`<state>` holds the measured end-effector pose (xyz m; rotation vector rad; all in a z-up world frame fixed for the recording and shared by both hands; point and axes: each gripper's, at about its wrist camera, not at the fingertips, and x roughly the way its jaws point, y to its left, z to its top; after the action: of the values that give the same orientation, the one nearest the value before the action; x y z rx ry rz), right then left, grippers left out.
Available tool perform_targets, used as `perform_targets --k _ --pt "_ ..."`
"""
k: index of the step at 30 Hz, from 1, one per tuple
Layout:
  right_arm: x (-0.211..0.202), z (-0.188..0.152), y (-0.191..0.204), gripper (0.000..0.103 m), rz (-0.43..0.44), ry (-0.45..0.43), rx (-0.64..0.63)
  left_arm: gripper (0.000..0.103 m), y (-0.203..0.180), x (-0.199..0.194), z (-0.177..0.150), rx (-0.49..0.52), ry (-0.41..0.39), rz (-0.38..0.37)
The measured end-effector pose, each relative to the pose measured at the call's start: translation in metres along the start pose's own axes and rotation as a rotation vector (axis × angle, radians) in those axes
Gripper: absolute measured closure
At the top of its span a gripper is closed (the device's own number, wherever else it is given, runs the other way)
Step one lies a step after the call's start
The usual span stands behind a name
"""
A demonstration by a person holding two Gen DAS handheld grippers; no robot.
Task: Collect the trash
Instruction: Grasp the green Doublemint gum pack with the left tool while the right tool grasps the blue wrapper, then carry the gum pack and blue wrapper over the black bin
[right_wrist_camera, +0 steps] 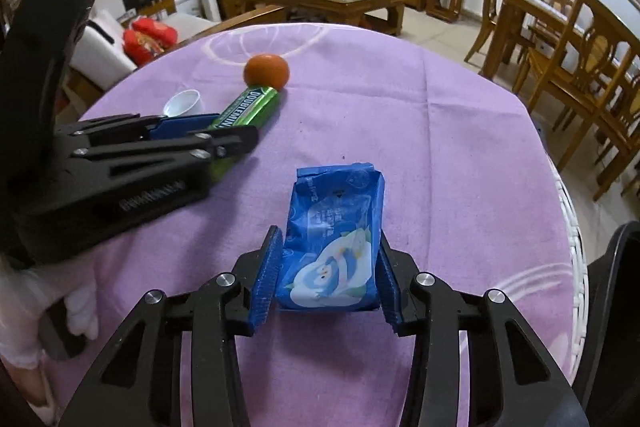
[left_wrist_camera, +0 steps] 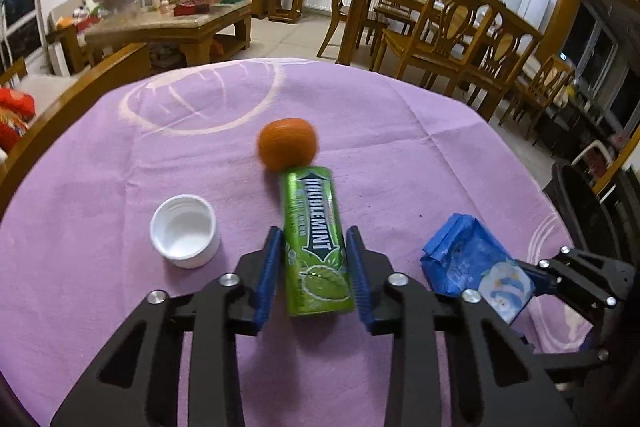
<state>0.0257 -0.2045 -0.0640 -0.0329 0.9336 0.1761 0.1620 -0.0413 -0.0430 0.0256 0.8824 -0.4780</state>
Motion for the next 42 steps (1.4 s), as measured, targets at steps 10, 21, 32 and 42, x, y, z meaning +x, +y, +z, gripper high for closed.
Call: perform_targets --k 10,21,32,42 --pt "-0.033 -0.018 -0.025 0.092 0.062 -0.107 0.101 0.072 0.001 -0.013 -0.004 -0.027 -0.056 -0.032" --pt "-0.109 -0.074 -0.07 0.095 0.19 -0.287 0.238 0.072 -0.032 -0.043 -0.02 0.034 -0.104 -0.114" --pt "-0.18 -0.135 -0.139 0.095 0.262 -0.455 0.406 0.072 -0.098 -0.079 -0.028 0.129 -0.194 -0.206" --pt "-0.266 -0.198 -0.221 0.095 0.026 -0.709 0.534 0.072 -0.204 -0.082 -0.022 0.269 -0.257 -0.356"
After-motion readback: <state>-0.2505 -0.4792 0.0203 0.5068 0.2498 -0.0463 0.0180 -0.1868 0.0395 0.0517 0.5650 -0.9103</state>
